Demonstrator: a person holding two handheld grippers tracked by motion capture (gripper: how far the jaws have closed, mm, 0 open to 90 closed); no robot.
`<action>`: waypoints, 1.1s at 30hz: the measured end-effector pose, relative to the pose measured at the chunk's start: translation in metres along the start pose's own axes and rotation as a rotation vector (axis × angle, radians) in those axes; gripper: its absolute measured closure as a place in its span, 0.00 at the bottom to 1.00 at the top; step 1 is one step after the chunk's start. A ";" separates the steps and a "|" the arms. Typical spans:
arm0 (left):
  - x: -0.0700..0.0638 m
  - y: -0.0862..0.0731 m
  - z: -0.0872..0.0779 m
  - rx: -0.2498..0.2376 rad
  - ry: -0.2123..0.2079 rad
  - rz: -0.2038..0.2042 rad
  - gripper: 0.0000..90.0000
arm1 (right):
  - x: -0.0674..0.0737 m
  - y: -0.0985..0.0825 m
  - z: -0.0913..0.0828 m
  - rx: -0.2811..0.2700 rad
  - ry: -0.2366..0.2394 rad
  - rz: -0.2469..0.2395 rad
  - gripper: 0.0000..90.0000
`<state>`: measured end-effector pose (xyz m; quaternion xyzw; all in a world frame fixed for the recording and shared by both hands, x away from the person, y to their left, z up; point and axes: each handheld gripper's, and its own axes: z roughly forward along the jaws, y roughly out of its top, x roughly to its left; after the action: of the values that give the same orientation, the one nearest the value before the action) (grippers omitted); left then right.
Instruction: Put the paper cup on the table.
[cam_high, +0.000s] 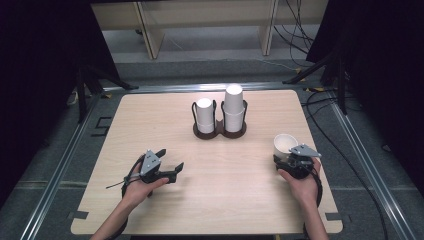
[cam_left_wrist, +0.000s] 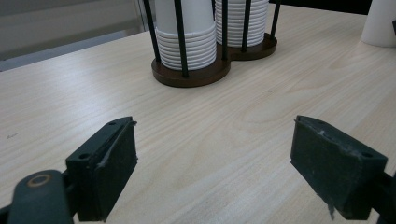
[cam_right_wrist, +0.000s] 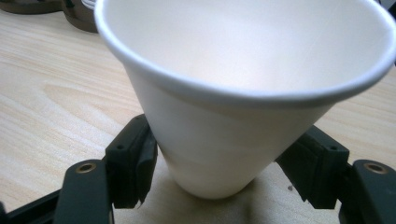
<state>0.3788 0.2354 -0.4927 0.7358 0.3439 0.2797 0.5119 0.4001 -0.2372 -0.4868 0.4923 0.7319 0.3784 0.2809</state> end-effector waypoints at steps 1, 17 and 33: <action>0.000 0.000 0.000 0.000 0.000 0.001 0.15 | 0.000 0.000 0.000 0.001 0.000 0.001 0.35; -0.001 -0.002 0.002 -0.016 -0.008 0.002 0.15 | 0.005 -0.002 -0.003 0.029 0.008 0.042 0.17; 0.001 -0.003 0.000 -0.025 0.000 -0.007 0.15 | 0.018 -0.022 -0.040 -0.008 -0.033 0.039 0.17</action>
<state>0.3788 0.2366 -0.4953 0.7281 0.3431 0.2819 0.5222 0.3513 -0.2366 -0.4836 0.5114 0.7158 0.3786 0.2877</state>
